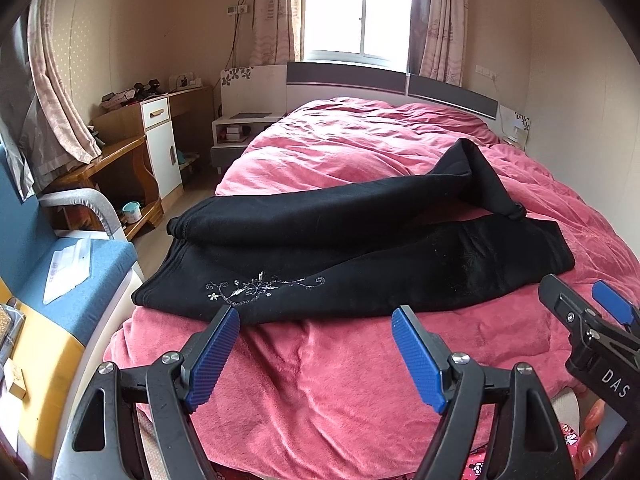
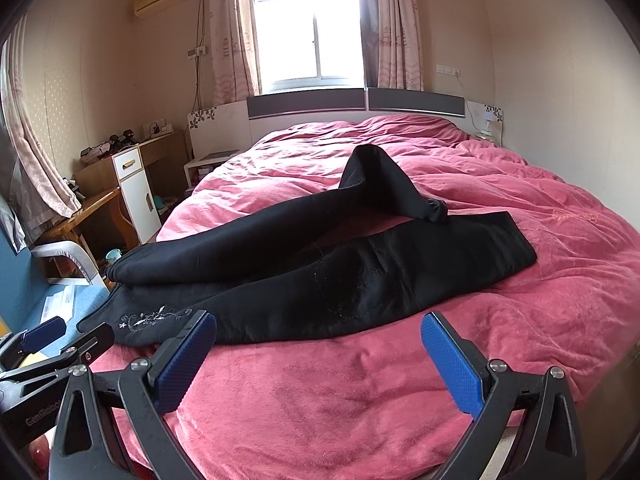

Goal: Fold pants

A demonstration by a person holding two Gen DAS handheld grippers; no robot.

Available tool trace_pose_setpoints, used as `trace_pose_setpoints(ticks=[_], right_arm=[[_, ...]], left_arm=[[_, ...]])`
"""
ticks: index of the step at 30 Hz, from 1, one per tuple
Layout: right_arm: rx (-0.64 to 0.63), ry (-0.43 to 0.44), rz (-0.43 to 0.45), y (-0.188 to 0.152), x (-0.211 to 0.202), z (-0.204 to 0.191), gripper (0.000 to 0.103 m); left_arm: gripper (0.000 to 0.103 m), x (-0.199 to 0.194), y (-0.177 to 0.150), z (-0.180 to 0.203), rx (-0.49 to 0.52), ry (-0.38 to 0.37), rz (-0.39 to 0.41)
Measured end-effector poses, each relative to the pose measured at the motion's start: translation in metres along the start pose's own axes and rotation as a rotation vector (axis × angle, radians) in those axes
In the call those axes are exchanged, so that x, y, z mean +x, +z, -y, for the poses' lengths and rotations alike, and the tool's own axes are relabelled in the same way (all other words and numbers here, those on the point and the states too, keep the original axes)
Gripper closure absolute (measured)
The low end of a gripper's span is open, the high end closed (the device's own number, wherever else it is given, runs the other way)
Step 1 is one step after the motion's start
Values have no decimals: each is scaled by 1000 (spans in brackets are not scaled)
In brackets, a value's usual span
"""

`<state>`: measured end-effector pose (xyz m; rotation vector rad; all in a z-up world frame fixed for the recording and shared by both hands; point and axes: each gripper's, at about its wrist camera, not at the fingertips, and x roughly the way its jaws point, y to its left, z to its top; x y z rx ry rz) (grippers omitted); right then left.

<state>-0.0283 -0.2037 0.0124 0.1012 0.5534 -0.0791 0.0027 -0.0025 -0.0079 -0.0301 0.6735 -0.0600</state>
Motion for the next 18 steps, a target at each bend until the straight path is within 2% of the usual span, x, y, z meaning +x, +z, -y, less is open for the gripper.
trace_pose_setpoints(ticks=[7,10,14,17,18], right_arm=[[-10,-12,-14,-3,5,1,0],[-13,-26,-30,-5,12,4,0],[13,-18,-90,-11,30,17,0],[31,-12,-135,-19,50,31,0],[35,5,-159,-22,61,39,0]], left_arm=[[22,8,-1,-5,-16,-1,-23],[22,18,-3,-10,-36,-8,-58],[22,42,-9,-23,-91,-101,-163],[22,67,-20,-41,-217,-281,-264],[22,74,-23,-47,-258,-311,-285]])
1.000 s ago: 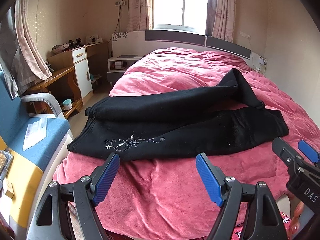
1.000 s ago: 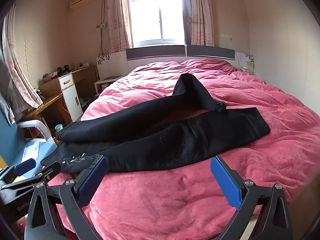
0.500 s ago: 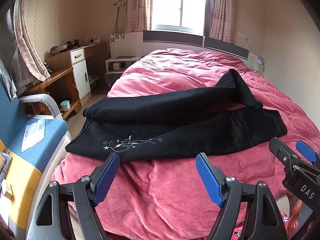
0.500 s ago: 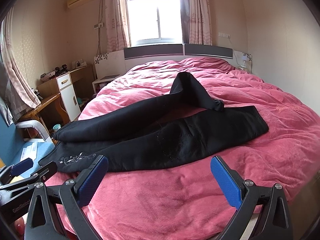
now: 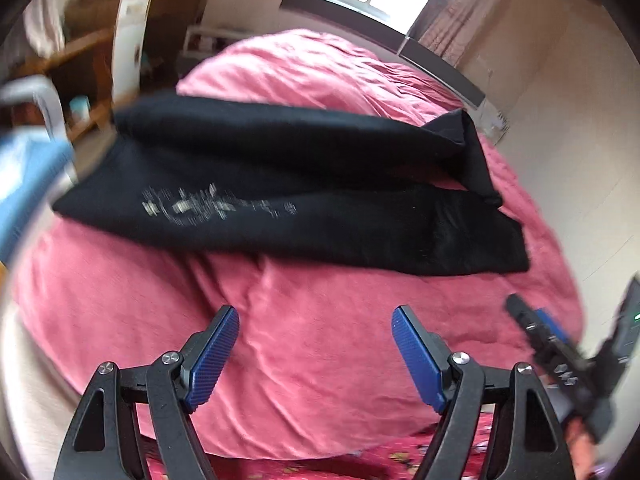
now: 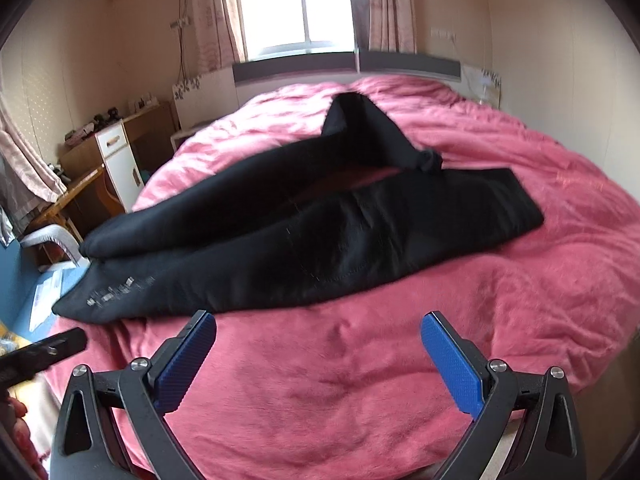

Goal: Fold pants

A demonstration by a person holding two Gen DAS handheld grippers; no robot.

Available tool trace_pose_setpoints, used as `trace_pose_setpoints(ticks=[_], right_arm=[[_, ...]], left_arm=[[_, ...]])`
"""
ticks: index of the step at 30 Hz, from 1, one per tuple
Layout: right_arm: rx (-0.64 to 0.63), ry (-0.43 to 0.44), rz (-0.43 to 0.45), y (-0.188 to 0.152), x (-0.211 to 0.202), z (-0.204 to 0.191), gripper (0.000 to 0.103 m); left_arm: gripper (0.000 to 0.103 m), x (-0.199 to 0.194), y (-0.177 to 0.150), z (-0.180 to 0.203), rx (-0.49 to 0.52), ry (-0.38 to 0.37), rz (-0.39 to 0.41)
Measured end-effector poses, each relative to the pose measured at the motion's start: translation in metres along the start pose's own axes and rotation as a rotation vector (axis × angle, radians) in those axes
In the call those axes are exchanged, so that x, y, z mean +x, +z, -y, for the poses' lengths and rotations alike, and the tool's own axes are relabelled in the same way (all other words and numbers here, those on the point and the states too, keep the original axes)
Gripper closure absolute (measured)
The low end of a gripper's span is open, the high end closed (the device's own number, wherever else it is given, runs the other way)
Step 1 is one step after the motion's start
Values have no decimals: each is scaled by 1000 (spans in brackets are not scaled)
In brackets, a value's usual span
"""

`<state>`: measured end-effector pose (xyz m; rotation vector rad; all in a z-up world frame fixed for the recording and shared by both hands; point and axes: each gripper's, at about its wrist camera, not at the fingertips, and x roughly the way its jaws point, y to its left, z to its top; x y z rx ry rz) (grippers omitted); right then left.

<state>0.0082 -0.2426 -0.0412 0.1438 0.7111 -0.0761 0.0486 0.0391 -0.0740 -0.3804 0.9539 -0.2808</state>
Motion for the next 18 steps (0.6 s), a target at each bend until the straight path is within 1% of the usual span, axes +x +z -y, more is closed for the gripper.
trace_pose_setpoints(ticks=[1,2,4,5,6,7,9,10,11,12,13,14,15,16,17,18], right_arm=[[15,22,-16,-1,9,9,0],[43,24,-47,-2,18,19,0],[79,5,-109,-3,34,39,0],[95,1,-137,-1,41,51,0],[119,-4,-161,1,48,63,0],[166,4,-175,4,57,83,0],[252,15,-166,8,66,113,0],[316,12,-136,12,70,136,0],[350,7,-117,14,72,150,0],[410,-3,-85,18,75,172,1],[459,5,-55,21,77,191,2],[499,11,-32,24,81,207,3],[532,17,-17,27,85,223,7],[559,22,-11,29,88,234,13],[596,24,-8,32,92,247,17],[641,27,-5,33,98,263,25]], left_arm=[[23,6,1,-9,-39,-23,-18],[24,10,2,-16,-70,-39,-28],[24,17,5,-34,-133,-71,-23],[24,19,7,-43,-158,-74,-11],[24,18,9,-53,-185,-61,26],[24,17,11,-61,-196,-33,68],[24,10,14,-76,-202,50,170],[24,8,16,-81,-188,90,218],[24,7,19,-86,-175,124,251],[24,6,22,-94,-172,133,283],[24,7,25,-102,-185,127,289],[24,10,28,-113,-230,126,273],[25,15,30,-124,-266,108,259],[25,19,30,-133,-296,79,252],[28,22,30,-144,-334,64,254],[29,23,30,-149,-352,70,268]])
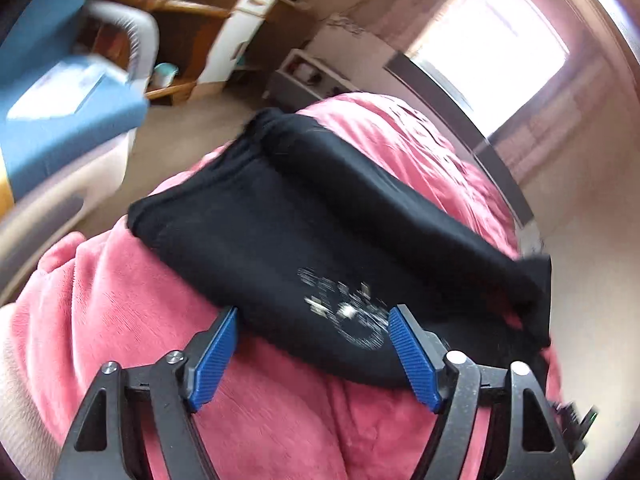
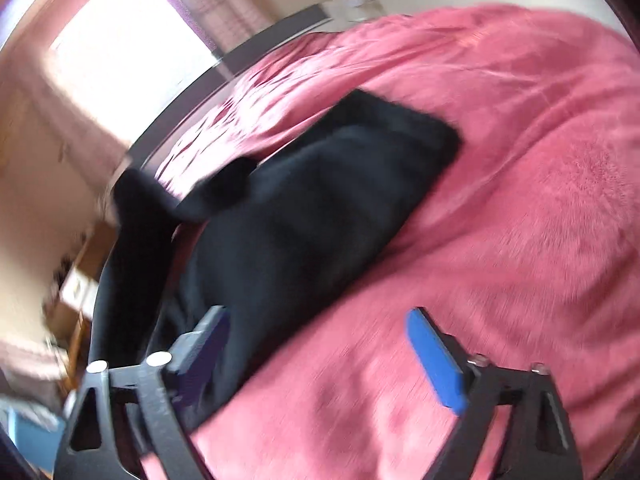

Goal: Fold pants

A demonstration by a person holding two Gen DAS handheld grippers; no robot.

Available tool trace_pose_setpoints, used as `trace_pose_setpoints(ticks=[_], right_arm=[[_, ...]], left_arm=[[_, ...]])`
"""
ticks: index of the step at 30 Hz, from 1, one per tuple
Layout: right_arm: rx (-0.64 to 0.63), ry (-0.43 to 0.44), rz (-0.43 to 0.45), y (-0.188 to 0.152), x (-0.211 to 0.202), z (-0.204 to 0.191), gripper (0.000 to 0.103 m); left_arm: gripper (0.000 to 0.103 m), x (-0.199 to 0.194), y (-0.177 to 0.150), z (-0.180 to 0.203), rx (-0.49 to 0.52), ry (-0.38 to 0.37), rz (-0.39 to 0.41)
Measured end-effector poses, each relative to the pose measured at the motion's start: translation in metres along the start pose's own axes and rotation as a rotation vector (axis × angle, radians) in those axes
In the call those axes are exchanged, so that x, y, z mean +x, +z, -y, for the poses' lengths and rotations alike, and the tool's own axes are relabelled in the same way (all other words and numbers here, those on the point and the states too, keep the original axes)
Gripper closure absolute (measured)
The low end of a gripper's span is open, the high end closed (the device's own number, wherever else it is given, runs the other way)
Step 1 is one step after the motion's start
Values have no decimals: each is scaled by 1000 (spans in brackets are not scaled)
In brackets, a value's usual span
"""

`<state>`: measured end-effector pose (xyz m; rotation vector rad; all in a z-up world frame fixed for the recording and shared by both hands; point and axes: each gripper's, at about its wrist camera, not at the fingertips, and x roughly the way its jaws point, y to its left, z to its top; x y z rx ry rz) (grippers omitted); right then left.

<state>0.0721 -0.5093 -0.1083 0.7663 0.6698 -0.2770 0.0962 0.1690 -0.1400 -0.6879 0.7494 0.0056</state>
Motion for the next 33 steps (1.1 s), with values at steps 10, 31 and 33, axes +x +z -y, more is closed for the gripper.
trace_pose_setpoints(ticks=[10,31,33], right_arm=[[239,115,60,60,41,52,66],[214,139,57,72,42,33,96],[213,147,78,79,30,29,96]], left_arm=[[30,15,-1,-9,47,-1,83],[87,35,20,-35,-203,53,78],[92,36,26,-38,-209,57,44]])
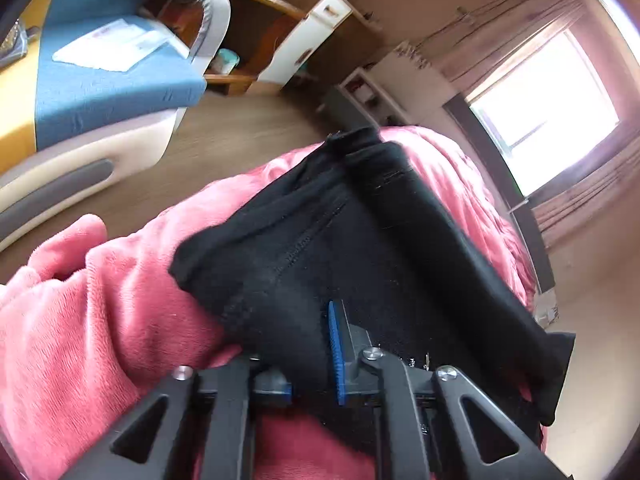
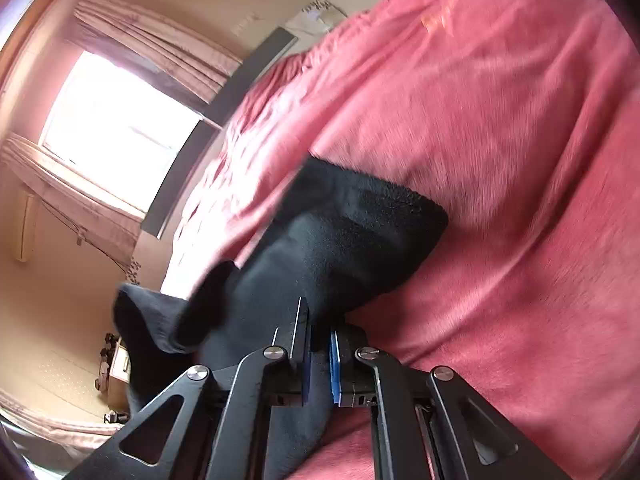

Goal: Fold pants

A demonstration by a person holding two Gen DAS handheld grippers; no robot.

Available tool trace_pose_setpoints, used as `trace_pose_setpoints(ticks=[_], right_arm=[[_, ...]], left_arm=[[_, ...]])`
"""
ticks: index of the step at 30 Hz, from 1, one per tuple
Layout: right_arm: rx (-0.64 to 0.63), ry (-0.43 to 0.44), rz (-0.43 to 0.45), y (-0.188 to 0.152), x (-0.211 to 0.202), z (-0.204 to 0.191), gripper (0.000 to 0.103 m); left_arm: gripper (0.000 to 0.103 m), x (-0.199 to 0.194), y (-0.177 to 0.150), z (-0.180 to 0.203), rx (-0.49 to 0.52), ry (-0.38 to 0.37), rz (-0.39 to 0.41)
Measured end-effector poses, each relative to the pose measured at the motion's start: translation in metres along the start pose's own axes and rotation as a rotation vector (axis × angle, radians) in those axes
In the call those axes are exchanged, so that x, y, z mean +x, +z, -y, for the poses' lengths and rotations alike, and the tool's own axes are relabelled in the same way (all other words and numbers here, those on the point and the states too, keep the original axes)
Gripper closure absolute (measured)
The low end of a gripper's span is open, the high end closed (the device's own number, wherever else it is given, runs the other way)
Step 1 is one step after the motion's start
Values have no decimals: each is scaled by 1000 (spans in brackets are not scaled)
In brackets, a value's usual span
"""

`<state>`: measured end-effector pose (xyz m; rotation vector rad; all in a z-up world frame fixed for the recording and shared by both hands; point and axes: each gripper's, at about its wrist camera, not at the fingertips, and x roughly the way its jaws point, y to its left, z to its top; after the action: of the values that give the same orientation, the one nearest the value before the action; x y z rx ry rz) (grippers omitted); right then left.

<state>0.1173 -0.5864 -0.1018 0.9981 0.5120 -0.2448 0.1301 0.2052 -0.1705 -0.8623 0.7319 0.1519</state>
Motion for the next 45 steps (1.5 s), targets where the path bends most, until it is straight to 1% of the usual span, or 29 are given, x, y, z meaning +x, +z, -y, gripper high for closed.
trace_pose_setpoints(ticks=[1,2,5,7,9,11,12,14,18,21,23,25,26,27,28,29,30,31,33,35,36,37,38,39,40,41,43,44,45], right_arm=[[-7,7,6,4,-7,-6,96],[-19,9,9,6,-13,-12,96],[-79,11,34,12,-38,-30,96],[-91,31,54,17,-58,-37,96],[-94,40,63,17,-72,-39,96],[-100,52,77,15,-90,-39,96],[-104,52,83,14,-98,-38,96],[-97,49,88,10,-114,-31,96],[-51,30,81,-8,-142,4,96],[-33,-29,67,-27,-145,32,96],[20,-67,49,-42,-142,57,96],[68,-122,25,-56,-134,84,96],[85,-146,4,-61,-128,96,96],[95,-152,-17,-64,-124,102,94],[99,-145,-37,-66,-121,107,90],[97,-131,-39,-66,-121,107,90],[93,-98,-26,-63,-122,107,84],[100,-75,-17,-61,-123,106,65],[133,-37,12,-53,-124,107,44],[167,-44,47,-46,-123,109,45],[175,-55,50,-41,-121,109,57],[162,-67,52,-37,-121,106,88],[120,-89,53,-32,-121,98,94],[84,-101,57,-30,-123,91,94],[20,-107,76,-28,-128,79,94],[-52,-137,103,-28,-134,66,94],[-116,-182,137,-28,-140,53,94],[-122,-225,136,-29,-140,53,93],[-118,-292,119,-31,-136,58,91]], left_arm=[[95,-5,4,1,1,-25,-1],[96,-12,7,3,7,-44,6],[97,-42,21,17,65,-152,35],[97,-67,28,28,112,-229,57],[97,-89,32,33,143,-266,81],[97,-108,33,31,136,-301,90],[97,-112,33,28,132,-307,91],[97,-121,34,19,127,-298,87],[97,-123,21,-10,121,-231,29],[97,-113,-3,-33,118,-155,-27],[97,-102,-14,-42,146,-84,-65],[96,-93,-22,-49,155,-37,-96],[95,-88,-23,-53,134,-24,-113],[93,-86,-24,-58,102,-30,-123],[89,-85,-24,-61,81,-37,-124],[83,-84,-24,-63,68,-38,-125],[81,-84,-22,-64,59,-35,-119],[78,-83,-22,-64,61,-34,-112],[76,-80,-22,-58,83,-7,-112],[74,-77,-25,-46,139,34,-103],[74,-75,-24,-37,167,57,-99],[73,-73,-24,-32,189,73,-98],[71,-73,-25,-27,218,87,-96],[67,-72,-27,-23,243,97,-96],[58,-72,-29,-19,265,108,-101],[52,-70,-30,-17,283,113,-108],[48,-69,-34,-12,321,125,-111],[48,-70,-36,-10,331,134,-111],[48,-70,-36,-10,335,139,-114]])
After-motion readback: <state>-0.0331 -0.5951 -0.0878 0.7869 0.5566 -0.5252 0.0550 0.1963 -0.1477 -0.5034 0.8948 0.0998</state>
